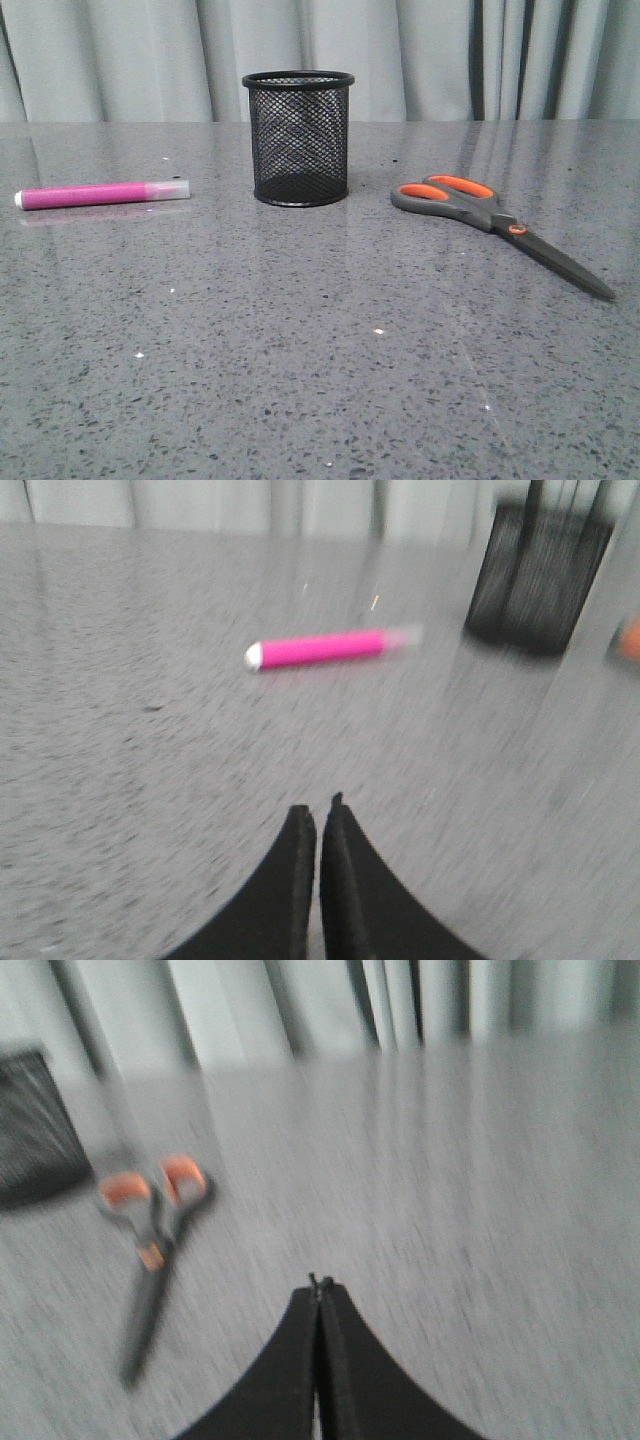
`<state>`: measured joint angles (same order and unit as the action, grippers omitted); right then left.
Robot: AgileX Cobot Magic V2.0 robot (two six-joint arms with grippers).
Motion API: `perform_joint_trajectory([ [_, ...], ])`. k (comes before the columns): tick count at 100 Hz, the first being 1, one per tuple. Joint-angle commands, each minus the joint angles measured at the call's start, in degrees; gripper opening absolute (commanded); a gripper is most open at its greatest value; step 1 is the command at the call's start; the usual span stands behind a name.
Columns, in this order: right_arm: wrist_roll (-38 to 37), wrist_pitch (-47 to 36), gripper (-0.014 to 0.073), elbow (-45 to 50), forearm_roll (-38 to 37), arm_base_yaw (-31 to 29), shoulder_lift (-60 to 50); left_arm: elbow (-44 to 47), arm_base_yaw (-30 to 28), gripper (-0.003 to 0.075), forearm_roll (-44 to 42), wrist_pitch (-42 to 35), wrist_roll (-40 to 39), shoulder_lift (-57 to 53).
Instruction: Put pen and scissors into bin
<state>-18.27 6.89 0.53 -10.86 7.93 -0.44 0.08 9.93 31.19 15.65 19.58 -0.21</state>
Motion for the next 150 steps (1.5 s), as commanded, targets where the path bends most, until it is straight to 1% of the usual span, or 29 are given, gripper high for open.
perform_joint_trajectory([
  [1,0.06,-15.05,-0.0069,1.03,0.42,-0.41,-1.16,1.29,0.05,-0.0013,12.8,-8.17,-0.65,-1.42],
  [8,-4.0,-24.26,-0.0069,1.03,2.73,-0.41,-1.16,1.29,0.05,-0.0013,17.63,-9.93,-0.65,-1.42],
  [12,-4.35,-28.62,-0.0069,1.03,3.0,-0.41,-1.16,1.29,0.05,-0.0013,20.33,-10.84,-0.65,-1.42],
  [17,-4.35,-32.78,-0.0069,1.03,3.0,-0.41,-1.16,1.29,0.05,-0.0013,23.02,-11.45,-0.65,-1.42],
  [22,-4.35,-34.85,-0.0069,1.03,3.0,-0.41,-1.16,1.29,0.05,-0.0013,25.89,-11.7,-0.65,-1.42],
  [32,-4.98,-33.03,-0.0069,1.03,3.0,-0.41,-1.16,1.29,0.05,-0.0013,30.36,-12.28,-0.65,-1.42],
  [43,-10.66,-29.49,-0.0069,0.93,6.2,-0.41,-1.16,1.29,0.05,-0.0013,33.48,-12.78,-0.65,-1.42],
  [51,-13.35,-29.22,-0.0069,0.93,6.91,-0.41,-1.16,1.29,0.05,-0.0013,36.2,-12.78,-0.65,-1.42],
  [60,-16.67,-28.67,-0.0069,-0.05,7.56,-0.41,-1.16,0.64,0.05,0.0002,36.32,-13.32,-0.65,-1.42],
  [65,-17.49,-25.99,-0.0066,-1.39,7.56,-0.41,-1.16,-0.21,0.05,0.0022,35.37,-13.47,-0.5,-1.42],
  [71,-17.93,-18.57,-0.0051,-4.41,7.18,-0.3,-1.16,-1.94,0.05,0.0052,31.98,-12.31,1.12,-1.16],
  [76,-17.93,-12.02,-0.0007,-7.23,5.83,-0.3,-0.8,-4.3,0.05,0.0079,26.48,-10.72,2.87,-0.68],
  [82,-17.93,-5.68,0.0092,-10.33,2.94,-0.21,0.15,-8.1,0.05,0.0113,20.39,-8.42,4.46,0.65],
  [88,-17.93,-2.61,0.0216,-13.19,-0.05,-0.21,1.56,-12.16,0.05,0.0141,13.93,-6.4,4.46,3.15],
  [93,-17.93,-0.39,0.0302,-15.03,-0.88,-0.21,3.48,-15.28,0.05,0.0167,10.48,-4.99,4.46,5.97],
  [100,-17.93,3.35,0.0368,-17.29,-0.88,-0.21,6.5,-19.71,0.05,0.0206,7.25,-2.64,4.46,11.12],
  [105,-17.93,5.52,0.0373,-18.6,-0.88,-0.21,8.72,-22.85,0.05,0.0219,5.59,-0.48,4.46,15.13],
  [118,-17.55,8.37,0.0372,-20.97,-0.88,-0.21,14.1,-31.14,0.05,0.0218,2.12,8.08,6.55,26.01],
  [129,-15.22,10.77,0.0372,-22.68,-0.27,-0.21,18.21,-37.95,0.05,0.0218,1.99,15.18,6.81,34.46],
  [141,-14.07,14.32,0.0372,-24.58,-0.27,-0.21,21.78,-45.5,0.05,0.0219,1.86,25.71,6.81,45.27],
  [150,-12.77,16.07,0.0372,-25.57,-0.27,-0.21,23.63,-51.51,0.3,0.0219,1.05,31.14,6.81,51.79],
])
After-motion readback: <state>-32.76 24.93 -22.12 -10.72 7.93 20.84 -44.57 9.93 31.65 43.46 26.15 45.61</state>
